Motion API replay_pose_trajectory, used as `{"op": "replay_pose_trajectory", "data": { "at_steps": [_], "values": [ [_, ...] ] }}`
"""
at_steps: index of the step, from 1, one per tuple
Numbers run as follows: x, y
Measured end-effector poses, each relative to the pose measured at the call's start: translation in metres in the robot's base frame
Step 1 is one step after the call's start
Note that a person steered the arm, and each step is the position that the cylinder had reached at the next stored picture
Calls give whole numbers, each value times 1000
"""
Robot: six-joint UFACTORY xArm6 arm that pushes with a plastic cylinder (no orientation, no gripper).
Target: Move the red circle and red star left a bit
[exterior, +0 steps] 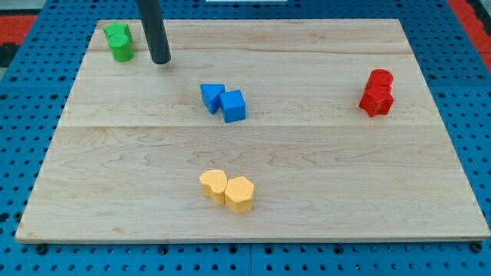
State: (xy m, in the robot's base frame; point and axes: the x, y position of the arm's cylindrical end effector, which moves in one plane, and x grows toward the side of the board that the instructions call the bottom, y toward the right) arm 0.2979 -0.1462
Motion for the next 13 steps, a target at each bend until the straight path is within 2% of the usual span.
{"op": "replay_pose_trajectory", "data": {
  "at_steps": [6, 7, 9, 10, 12, 13],
  "values": [
    [-5, 8],
    [-7, 48],
    [-25, 227],
    [0, 334],
    [69, 345],
    [80, 333]
  ]
}}
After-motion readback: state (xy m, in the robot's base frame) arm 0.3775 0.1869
